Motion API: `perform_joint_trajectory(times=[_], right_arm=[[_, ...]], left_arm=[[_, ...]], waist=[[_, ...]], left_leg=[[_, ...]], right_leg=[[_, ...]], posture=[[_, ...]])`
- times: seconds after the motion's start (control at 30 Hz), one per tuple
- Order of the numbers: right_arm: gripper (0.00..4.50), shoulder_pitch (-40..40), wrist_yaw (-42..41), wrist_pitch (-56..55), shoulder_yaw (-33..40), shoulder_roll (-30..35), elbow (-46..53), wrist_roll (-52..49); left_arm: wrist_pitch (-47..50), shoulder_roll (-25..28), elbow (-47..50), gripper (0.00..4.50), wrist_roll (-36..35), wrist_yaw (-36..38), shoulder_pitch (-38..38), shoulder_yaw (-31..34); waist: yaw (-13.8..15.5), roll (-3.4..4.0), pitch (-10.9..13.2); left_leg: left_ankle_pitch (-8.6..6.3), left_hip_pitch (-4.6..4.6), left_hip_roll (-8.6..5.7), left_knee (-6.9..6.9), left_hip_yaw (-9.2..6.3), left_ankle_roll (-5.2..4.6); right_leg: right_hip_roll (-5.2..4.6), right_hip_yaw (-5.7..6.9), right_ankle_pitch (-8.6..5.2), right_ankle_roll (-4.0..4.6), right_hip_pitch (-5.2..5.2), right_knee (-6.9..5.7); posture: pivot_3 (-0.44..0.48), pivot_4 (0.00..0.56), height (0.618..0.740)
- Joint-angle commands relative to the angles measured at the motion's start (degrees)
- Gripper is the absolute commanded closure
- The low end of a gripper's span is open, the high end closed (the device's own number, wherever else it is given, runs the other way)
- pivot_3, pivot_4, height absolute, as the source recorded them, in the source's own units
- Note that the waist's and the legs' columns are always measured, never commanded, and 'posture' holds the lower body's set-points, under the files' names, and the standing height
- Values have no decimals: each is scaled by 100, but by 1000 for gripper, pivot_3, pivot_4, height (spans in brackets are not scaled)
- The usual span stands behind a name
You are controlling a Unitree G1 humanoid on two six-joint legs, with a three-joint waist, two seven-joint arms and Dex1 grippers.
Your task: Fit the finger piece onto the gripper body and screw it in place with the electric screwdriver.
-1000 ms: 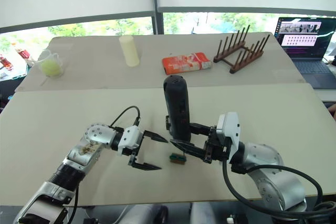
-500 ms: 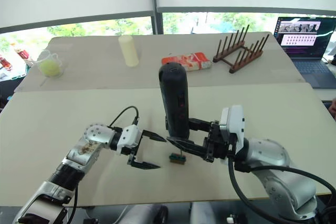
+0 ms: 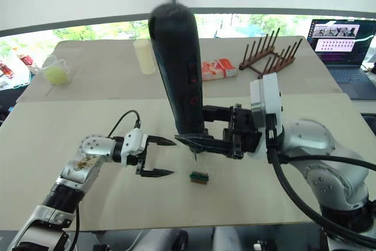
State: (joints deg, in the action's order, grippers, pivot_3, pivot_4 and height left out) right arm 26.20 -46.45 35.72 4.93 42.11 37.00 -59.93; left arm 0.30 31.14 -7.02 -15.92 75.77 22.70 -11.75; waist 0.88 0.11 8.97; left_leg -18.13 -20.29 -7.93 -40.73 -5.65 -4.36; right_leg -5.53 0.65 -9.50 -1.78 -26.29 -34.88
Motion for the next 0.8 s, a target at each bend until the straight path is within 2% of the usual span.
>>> perform_joint_trajectory(times=[0.03, 0.3, 0.47, 0.8], right_arm=[[2598, 564, -219, 60, -69, -81, -286, -141], [2598, 1397, -792, 95, -430, -245, -1018, 249], [2598, 1909, -1143, -107, -746, -572, -1639, 824], [2598, 2043, -1758, -660, -955, -973, -2415, 1764]], left_arm=[[52, -36, 176, 0, -120, -116, 149, 144], [74, -114, 111, 0, -117, -317, 211, 231], [36, -184, -55, 0, -51, -394, 270, 235], [-170, -441, -484, 0, 149, -503, 536, 140]], waist=[[-11, 0, 0], [-17, -1, 1], [-18, -1, 1], [-19, -1, 1]], left_leg=[[0, -2, -1, 0, 1, 0], [0, -4, -2, -1, 1, 0], [0, -4, -3, -3, 1, 0], [0, -9, -7, -5, 2, -1]], right_leg=[[-1, 1, 0, 0, -2, 0], [-4, 1, 0, 0, -4, 0], [-3, 0, 1, 1, -5, -3], [-5, 6, 1, 0, -8, -2]], posture=[[0, 150, 740], [0, 150, 740], [0, 150, 740], [0, 150, 740]])
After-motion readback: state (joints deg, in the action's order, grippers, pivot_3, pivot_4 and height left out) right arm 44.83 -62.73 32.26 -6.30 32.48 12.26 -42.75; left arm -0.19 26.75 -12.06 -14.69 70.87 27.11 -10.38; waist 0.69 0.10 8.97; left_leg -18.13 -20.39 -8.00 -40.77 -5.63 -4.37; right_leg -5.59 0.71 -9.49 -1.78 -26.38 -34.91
